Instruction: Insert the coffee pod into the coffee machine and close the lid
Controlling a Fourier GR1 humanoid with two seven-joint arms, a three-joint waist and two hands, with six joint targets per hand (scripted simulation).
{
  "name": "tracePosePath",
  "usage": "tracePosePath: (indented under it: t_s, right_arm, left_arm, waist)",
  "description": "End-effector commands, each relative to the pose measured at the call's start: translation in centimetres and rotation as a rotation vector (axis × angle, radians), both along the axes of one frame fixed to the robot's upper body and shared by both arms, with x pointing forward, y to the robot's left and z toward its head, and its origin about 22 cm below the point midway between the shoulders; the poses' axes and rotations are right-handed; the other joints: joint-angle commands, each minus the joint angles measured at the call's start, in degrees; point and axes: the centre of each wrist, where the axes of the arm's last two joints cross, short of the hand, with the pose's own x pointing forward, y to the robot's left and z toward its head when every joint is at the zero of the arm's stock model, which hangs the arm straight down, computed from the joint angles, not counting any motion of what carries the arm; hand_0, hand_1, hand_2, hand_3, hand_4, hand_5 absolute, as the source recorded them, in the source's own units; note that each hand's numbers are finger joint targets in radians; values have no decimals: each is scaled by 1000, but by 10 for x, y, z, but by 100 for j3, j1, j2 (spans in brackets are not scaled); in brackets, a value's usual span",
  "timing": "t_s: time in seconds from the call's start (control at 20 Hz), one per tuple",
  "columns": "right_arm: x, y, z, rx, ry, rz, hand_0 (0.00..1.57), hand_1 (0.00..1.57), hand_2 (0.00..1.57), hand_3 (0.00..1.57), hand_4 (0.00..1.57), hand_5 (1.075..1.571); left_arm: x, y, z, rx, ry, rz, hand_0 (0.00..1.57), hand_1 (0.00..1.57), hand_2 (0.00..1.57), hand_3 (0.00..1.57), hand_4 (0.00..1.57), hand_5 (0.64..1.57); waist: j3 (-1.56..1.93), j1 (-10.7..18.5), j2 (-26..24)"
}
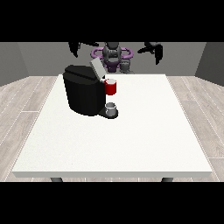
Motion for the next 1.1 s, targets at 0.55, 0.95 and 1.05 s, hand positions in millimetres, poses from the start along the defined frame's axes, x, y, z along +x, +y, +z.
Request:
tracePosePath:
  t_s: [0.55, 0.95, 1.05]
  right_arm:
    - [30, 9, 6, 74, 69, 46, 0, 0, 0, 0, 0, 1571]
    - [49, 41, 24, 50, 4, 138, 0, 0, 0, 0, 0, 1571]
    - [56, 59, 40, 63, -28, 160, 0, 0, 0, 0, 0, 1571]
  left_arm:
    - [-30, 7, 41, -1, -92, 66, 0, 0, 0, 0, 265, 1571]
    - [-41, 22, 60, -9, -161, 96, 0, 0, 0, 0, 360, 1571]
    - [-37, 45, 62, 24, -196, 130, 0, 0, 0, 0, 374, 1571]
  waist:
    - [-1, -9, 635]
    - [-1, -128, 1062]
    - [-2, -233, 1242]
